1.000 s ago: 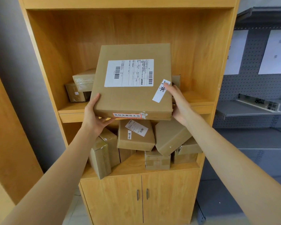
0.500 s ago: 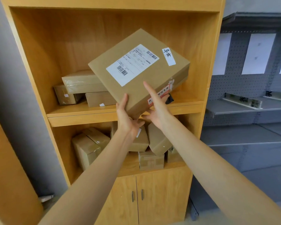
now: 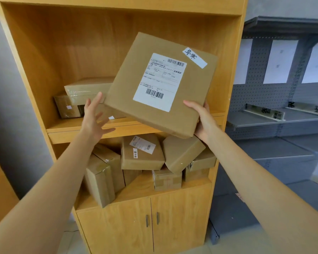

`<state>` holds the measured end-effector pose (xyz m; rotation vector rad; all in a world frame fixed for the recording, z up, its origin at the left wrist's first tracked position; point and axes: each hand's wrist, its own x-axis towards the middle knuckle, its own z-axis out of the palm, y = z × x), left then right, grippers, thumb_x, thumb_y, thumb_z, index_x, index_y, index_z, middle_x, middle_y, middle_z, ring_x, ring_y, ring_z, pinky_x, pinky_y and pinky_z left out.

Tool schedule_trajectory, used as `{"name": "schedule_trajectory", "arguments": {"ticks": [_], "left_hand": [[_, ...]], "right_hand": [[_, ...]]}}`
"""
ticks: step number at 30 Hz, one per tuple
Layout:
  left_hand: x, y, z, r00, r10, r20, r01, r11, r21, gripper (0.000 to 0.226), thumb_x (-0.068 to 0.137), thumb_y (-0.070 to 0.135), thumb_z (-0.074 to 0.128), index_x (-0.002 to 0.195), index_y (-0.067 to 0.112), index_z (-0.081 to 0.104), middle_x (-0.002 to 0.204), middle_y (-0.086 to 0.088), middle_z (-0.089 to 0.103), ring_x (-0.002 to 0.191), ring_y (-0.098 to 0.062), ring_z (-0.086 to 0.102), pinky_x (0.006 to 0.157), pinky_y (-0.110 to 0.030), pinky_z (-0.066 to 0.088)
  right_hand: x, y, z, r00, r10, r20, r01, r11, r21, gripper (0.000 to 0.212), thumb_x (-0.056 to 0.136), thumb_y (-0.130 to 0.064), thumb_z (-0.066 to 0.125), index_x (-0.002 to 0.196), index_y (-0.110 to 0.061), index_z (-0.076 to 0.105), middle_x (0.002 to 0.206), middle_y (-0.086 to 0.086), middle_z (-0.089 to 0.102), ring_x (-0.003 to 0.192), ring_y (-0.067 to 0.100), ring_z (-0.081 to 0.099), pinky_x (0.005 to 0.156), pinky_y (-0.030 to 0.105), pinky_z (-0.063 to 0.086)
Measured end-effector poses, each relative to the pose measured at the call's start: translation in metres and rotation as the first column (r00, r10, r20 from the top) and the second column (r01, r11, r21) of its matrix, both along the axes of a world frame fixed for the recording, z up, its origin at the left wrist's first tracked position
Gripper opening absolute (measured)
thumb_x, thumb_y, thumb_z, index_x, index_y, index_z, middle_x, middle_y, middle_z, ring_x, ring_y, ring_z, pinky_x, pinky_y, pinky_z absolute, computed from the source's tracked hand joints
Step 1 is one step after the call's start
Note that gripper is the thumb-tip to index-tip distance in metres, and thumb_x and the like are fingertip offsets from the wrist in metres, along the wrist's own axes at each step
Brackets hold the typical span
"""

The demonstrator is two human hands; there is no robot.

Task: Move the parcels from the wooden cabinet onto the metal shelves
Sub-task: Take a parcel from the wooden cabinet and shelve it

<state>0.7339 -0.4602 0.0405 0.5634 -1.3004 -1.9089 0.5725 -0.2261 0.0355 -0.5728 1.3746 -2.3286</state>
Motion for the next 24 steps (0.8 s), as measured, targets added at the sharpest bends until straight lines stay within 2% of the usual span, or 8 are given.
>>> {"name": "schedule_trajectory", "arguments": {"ticks": [2, 6, 8, 12, 15, 19, 22, 24], "left_hand": [[0.002, 0.001, 0.002, 0.997, -0.069, 0.033, 0.071, 0.996, -0.052, 0.093, 0.061, 0.063, 0.073, 0.142, 0.041, 0.034, 0.137, -0.003, 0.046, 0.122, -0.031, 0.049, 0.078, -0.055, 0.050], [-0.002, 0.011, -0.001, 0.989, -0.132, 0.059, 0.139, 0.983, -0.117, 0.054, 0.077, 0.054, 0.067, 0.123, 0.029, 0.053, 0.121, 0.000, 0.060, 0.110, -0.024, 0.058, 0.084, -0.055, 0.051], [-0.003, 0.013, -0.006, 0.979, -0.177, 0.097, 0.188, 0.974, -0.123, 0.037, 0.080, 0.050, 0.065, 0.111, 0.029, 0.059, 0.114, 0.000, 0.064, 0.108, -0.023, 0.060, 0.087, -0.054, 0.051], [-0.011, 0.016, -0.015, 0.958, -0.231, 0.173, 0.259, 0.952, -0.164, 0.042, 0.079, 0.054, 0.064, 0.114, 0.030, 0.061, 0.110, 0.001, 0.067, 0.106, -0.022, 0.063, 0.088, -0.051, 0.052], [-0.024, 0.028, -0.016, 0.957, -0.244, 0.155, 0.269, 0.948, -0.169, 0.038, 0.081, 0.052, 0.062, 0.112, 0.031, 0.060, 0.106, 0.003, 0.067, 0.098, -0.018, 0.064, 0.081, -0.044, 0.054], [-0.047, 0.047, -0.019, 0.948, -0.273, 0.161, 0.302, 0.932, -0.198, 0.036, 0.081, 0.053, 0.062, 0.110, 0.032, 0.061, 0.107, 0.003, 0.066, 0.097, -0.017, 0.062, 0.090, -0.046, 0.052], [-0.068, 0.070, -0.018, 0.941, -0.308, 0.141, 0.332, 0.922, -0.197, 0.040, 0.083, 0.051, 0.060, 0.117, 0.029, 0.059, 0.102, 0.004, 0.067, 0.085, -0.011, 0.064, 0.071, -0.030, 0.055], [-0.083, 0.087, -0.019, 0.930, -0.347, 0.119, 0.364, 0.910, -0.196, 0.044, 0.084, 0.049, 0.060, 0.122, 0.026, 0.058, 0.099, 0.005, 0.069, 0.082, -0.011, 0.065, 0.059, -0.023, 0.052]], "right_hand": [[0.001, 0.000, -0.001, 0.999, 0.019, -0.042, -0.018, 1.000, 0.024, 0.084, 0.063, -0.023, 0.082, 0.136, -0.036, 0.043, 0.119, -0.003, 0.066, 0.109, 0.019, 0.064, 0.092, 0.046, 0.053], [0.002, 0.001, -0.003, 0.994, 0.030, -0.106, -0.022, 0.997, 0.075, 0.073, 0.074, -0.016, 0.077, 0.136, -0.034, 0.044, 0.118, -0.001, 0.066, 0.107, 0.021, 0.064, 0.089, 0.043, 0.054], [0.001, 0.006, -0.004, 0.992, 0.030, -0.120, -0.017, 0.994, 0.111, 0.078, 0.071, -0.019, 0.078, 0.138, -0.034, 0.041, 0.119, 0.000, 0.065, 0.108, 0.021, 0.064, 0.090, 0.045, 0.054], [-0.004, 0.017, -0.007, 0.994, -0.022, -0.103, 0.043, 0.979, 0.200, 0.100, 0.061, -0.030, 0.080, 0.145, -0.031, 0.025, 0.120, 0.003, 0.060, 0.106, 0.021, 0.062, 0.092, 0.047, 0.052], [-0.010, 0.031, -0.010, 0.995, -0.057, -0.083, 0.073, 0.976, 0.204, 0.085, 0.075, -0.026, 0.077, 0.143, -0.026, 0.026, 0.117, 0.004, 0.059, 0.105, 0.021, 0.061, 0.091, 0.045, 0.052], [-0.025, 0.056, -0.008, 0.991, -0.092, -0.094, 0.111, 0.970, 0.215, 0.081, 0.075, -0.027, 0.077, 0.142, -0.025, 0.030, 0.121, 0.005, 0.059, 0.106, 0.022, 0.062, 0.084, 0.041, 0.054], [-0.040, 0.081, -0.007, 0.988, -0.110, -0.112, 0.133, 0.966, 0.223, 0.075, 0.079, -0.027, 0.074, 0.141, -0.025, 0.032, 0.121, 0.004, 0.059, 0.106, 0.022, 0.061, 0.078, 0.038, 0.054], [-0.053, 0.098, -0.008, 0.986, -0.112, -0.122, 0.138, 0.964, 0.226, 0.079, 0.076, -0.030, 0.076, 0.141, -0.027, 0.032, 0.121, 0.003, 0.059, 0.106, 0.021, 0.062, 0.078, 0.038, 0.054]]}}
